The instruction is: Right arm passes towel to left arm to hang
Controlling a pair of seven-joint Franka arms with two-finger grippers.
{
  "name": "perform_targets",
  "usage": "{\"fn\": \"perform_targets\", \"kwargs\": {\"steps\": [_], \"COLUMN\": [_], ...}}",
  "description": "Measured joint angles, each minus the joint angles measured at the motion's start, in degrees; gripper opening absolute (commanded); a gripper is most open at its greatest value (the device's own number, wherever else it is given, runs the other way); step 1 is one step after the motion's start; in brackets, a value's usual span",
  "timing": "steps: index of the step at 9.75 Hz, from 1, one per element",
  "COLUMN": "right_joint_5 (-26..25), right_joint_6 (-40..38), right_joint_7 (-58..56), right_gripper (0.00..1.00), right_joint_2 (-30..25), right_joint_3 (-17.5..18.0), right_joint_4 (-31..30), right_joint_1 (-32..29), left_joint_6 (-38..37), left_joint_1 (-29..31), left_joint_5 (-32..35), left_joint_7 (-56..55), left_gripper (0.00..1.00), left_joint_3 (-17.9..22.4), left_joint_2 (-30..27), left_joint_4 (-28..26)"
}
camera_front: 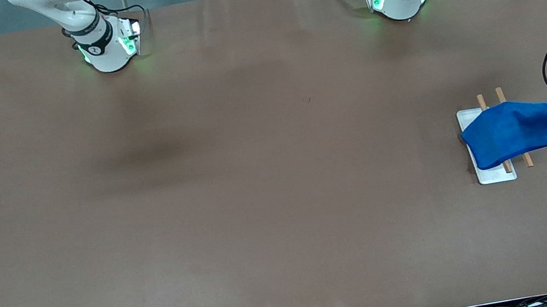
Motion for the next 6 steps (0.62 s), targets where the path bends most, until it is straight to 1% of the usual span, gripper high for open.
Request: {"fn": "perform_targets", "kwargs": {"steps": [3,6], "right_joint_5": [0.0,0.0], "right_joint_6": [-0.05,-0.08], "right_joint_7": [0.0,0.0], "right_gripper": [1.0,1.0], "right_joint_2": [0.0,0.0], "right_joint_3": [0.0,-0.13], "right_joint_4": [0.0,0.0], "right_joint_1": [0.0,-0.15], "left_joint_6": [0.09,0.22], "left_joint_1": [-0.01,-0.14], "left_joint_5": [0.0,0.0], "left_joint_7": [-0.02,-2.4], "left_gripper": [1.0,1.0], "left_joint_3": [-0.65,-4.93], "left_joint_2": [0.01,-0.56], "left_joint_4": [0.46,1.5]}}
